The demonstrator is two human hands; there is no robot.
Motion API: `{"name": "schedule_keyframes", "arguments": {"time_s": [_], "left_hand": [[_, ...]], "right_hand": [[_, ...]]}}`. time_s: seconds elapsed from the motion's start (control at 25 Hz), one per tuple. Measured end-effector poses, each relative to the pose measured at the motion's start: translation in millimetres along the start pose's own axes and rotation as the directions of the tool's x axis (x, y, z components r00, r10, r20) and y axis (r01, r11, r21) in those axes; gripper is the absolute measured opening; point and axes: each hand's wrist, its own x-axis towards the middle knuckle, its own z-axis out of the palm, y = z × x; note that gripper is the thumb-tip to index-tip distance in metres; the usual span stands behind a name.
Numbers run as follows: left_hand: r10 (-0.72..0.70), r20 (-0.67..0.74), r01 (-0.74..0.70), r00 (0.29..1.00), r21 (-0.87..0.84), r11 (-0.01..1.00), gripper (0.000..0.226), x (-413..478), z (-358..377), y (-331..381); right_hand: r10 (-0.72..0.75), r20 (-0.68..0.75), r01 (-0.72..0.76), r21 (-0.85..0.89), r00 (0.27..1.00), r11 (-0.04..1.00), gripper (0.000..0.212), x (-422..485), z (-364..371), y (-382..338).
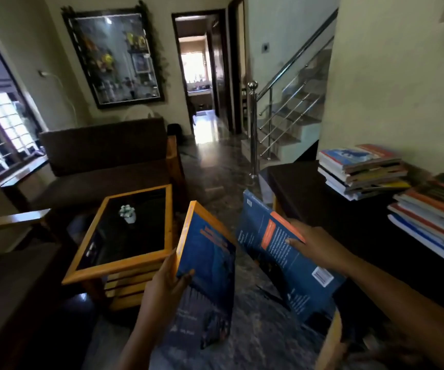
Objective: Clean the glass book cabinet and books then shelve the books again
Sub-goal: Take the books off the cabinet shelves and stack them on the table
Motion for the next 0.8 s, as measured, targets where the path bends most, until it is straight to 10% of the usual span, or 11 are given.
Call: {"name": "schedule_keyframes", "arguments": {"time_s": [0.16, 0.44, 0.8], "left_hand": [[0.055, 0.060, -0.053, 0.997, -0.045, 0.998, 0.037, 106, 31, 30], [0.346, 0.360, -0.294, 0.866, -0.192, 0.936, 0.059, 338, 126, 84], [0.500, 0.628, -0.309, 0.596, -0.395, 0.865, 0.056, 520, 261, 155]], "right_hand": [[0.046, -0.082, -0.056, -0.119, 0.996, 0.991, 0.051, 84, -30, 22], [0.273, -0.352, -0.382, -0.293, 0.895, 0.876, 0.053, 193, -127, 70], [0.420, -0.683, -0.798, -0.452, 0.597, 0.398, 0.041, 296, -197, 124]]}}
